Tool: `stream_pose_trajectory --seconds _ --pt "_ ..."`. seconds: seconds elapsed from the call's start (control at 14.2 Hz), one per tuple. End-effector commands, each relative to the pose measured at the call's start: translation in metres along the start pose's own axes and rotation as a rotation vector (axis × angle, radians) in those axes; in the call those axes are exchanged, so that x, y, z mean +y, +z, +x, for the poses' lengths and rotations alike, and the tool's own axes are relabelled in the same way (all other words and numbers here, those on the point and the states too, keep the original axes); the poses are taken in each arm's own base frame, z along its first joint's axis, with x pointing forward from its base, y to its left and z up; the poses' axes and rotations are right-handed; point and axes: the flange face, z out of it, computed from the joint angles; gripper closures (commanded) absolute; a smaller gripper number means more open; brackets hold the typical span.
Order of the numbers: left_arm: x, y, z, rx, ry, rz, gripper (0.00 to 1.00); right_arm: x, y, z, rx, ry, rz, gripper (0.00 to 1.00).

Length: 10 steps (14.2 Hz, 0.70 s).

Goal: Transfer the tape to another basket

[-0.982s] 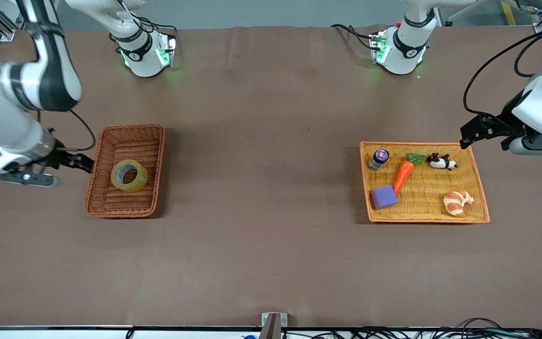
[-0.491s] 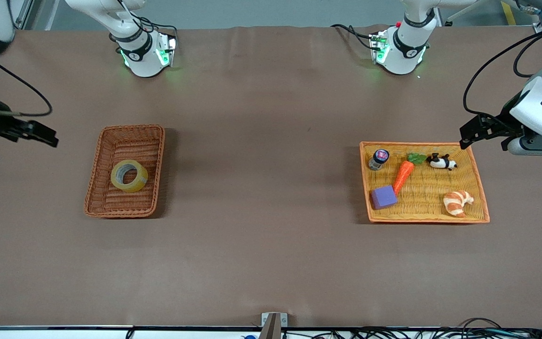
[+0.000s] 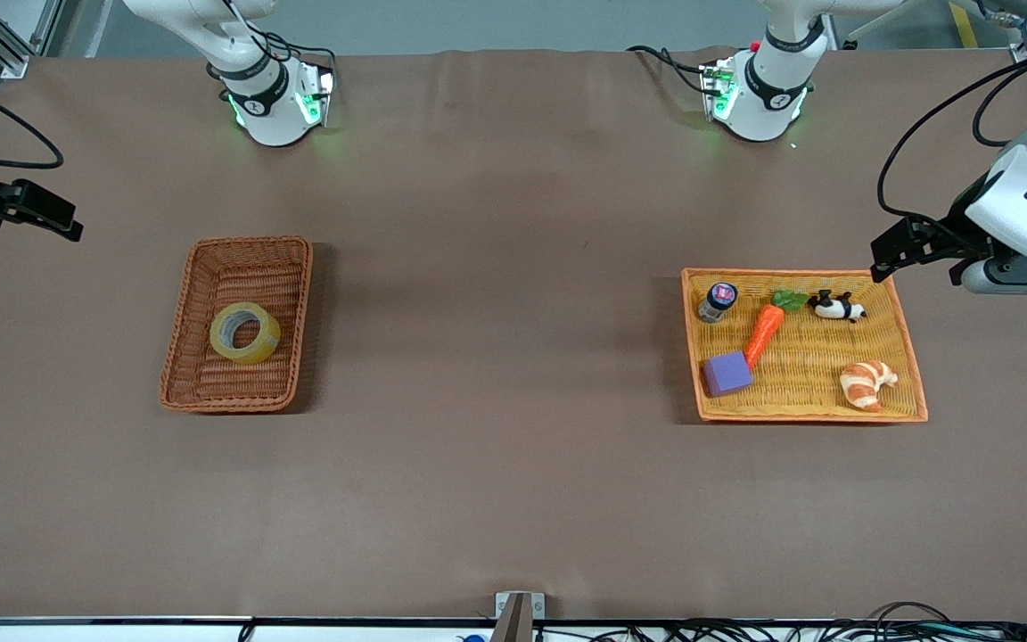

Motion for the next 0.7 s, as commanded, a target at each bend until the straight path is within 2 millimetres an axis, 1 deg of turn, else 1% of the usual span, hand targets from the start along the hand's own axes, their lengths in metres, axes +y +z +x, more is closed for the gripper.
stream_pose_trajectory --seconds 0.0,0.14,0.63 --pt "0.0015 -0.0053 0.0004 -0.002 0.020 0.018 0.00 0.0044 0.0052 0.0026 0.016 -0.001 0.023 0.00" --pt "0.0006 -0.0054 0.0004 -0.002 0.018 0.018 0.00 0.0068 0.0062 0.0034 0.016 0.005 0.046 0.00" --pt "0.0015 -0.0046 0.0002 -0.003 0.020 0.018 0.00 0.0045 0.0067 0.0018 0.018 0.000 0.046 0.00"
